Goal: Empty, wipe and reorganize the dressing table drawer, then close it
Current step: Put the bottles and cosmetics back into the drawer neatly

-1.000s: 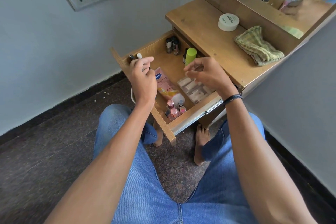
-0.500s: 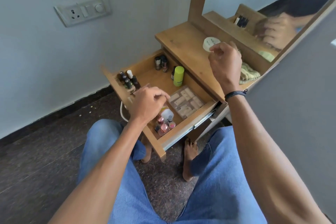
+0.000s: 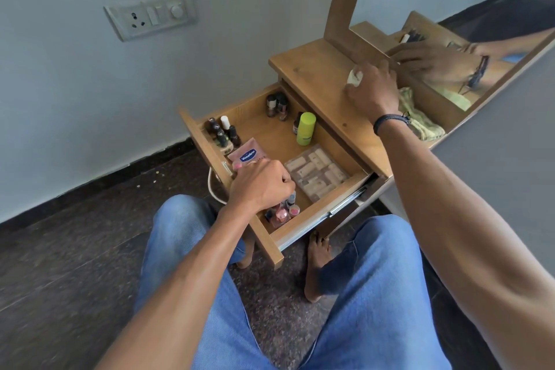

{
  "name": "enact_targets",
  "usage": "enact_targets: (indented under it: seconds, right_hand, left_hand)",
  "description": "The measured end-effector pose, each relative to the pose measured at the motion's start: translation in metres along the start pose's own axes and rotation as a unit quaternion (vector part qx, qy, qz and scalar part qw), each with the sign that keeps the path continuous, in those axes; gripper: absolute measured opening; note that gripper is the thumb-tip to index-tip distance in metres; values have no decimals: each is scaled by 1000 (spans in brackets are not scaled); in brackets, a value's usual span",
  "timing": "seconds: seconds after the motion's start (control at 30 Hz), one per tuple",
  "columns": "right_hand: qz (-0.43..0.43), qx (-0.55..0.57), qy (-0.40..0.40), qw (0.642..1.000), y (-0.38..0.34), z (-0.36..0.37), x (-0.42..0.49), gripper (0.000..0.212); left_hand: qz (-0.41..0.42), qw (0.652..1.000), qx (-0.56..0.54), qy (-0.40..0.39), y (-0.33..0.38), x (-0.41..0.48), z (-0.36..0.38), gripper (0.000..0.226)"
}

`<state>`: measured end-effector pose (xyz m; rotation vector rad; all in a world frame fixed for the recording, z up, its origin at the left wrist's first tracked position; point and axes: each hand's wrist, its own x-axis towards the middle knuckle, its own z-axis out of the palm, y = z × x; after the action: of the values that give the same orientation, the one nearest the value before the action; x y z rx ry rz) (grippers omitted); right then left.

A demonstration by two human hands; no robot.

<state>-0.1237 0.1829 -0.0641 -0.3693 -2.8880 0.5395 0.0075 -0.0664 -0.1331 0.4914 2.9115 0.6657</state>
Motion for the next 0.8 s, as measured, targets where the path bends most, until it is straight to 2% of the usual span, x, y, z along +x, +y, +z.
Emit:
enact_targets:
  seconds: [0.17,0.27,0.37,0.47,0.6,0.7,0.8]
  right_hand:
    - [-8,43,11,999,-6,2,-10,36]
    - [-29,59,27,997,-10,2,-24,36]
    - [-83,92,57,991,-23,1,-45,37]
    - [-159,123,55,978,-43,6,-67,41]
    - [-257,84,6,963,-67,24,-86,42]
    - [-291,42,-25,955,-76,40,-87,40]
    - [-320,-46,-55,945,-77,62,-82,35]
  left_hand:
    - [7,1000,-21,1,-3,2,4,22]
    - [33,999,-22,-10,-3,3,5,25]
    - [54,998,-14,-28,-2,4,4,27]
    - [36,999,-19,-28,-1,6,4,26]
    - [19,999,-45,16,-2,4,6,24]
    - [10,998,-1,56,-2,3,7,23]
    - [6,996,49,68,-2,2,10,24]
